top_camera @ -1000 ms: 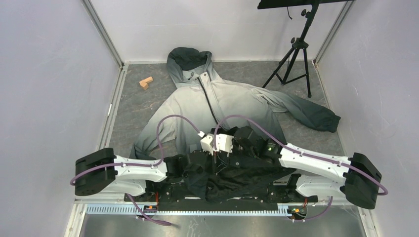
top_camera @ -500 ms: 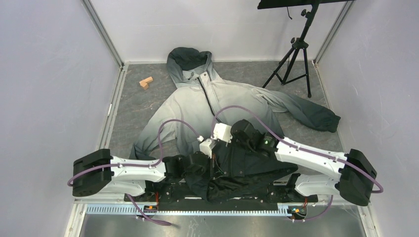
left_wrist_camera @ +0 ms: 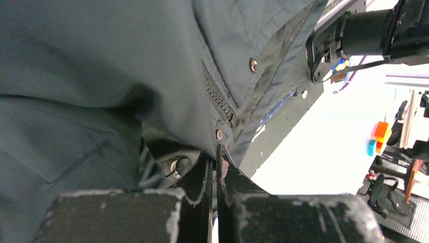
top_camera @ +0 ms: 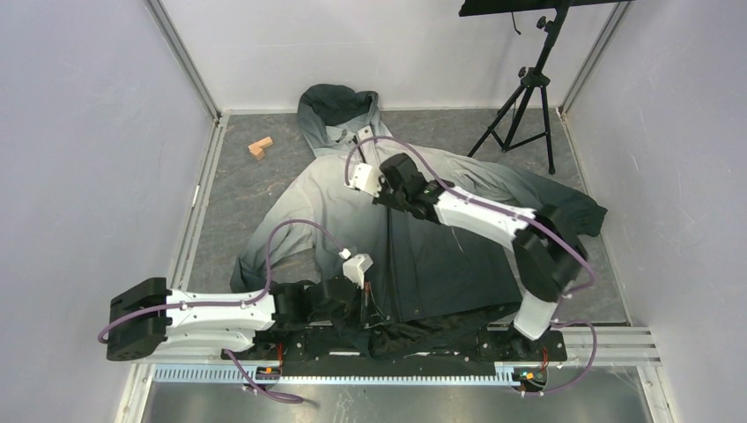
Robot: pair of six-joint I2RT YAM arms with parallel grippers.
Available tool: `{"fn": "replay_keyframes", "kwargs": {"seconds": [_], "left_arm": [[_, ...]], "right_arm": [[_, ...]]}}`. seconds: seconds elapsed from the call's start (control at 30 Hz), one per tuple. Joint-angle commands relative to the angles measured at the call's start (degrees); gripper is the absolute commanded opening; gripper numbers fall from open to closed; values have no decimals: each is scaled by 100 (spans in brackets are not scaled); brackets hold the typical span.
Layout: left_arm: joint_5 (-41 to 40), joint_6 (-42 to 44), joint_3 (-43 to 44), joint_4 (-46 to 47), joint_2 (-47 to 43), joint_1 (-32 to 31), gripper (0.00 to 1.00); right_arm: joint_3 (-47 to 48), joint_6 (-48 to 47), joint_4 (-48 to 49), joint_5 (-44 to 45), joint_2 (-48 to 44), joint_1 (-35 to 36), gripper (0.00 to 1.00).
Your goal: Zip up the jacket
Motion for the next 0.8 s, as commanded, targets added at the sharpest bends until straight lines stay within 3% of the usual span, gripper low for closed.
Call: {"fn": "replay_keyframes", "kwargs": {"seconds": [0.0,0.27,0.47,0.77], "left_arm": [[733,-71,456,-850,-166,-249,2],[1487,126,853,-1228,371,-370,2],[1904,266,752,-1315,523,-393,2],[2864,539,918,-1035,1332,-435,2]], "right_arm": [[1334,-539,1037,440,830,-225,0],[3395,-1187,1399,622,2633,-511,0],[4157,-1572,2165,787,3469,-684,0],[5689,-1749,2783,345,4667,-951,0]]}}
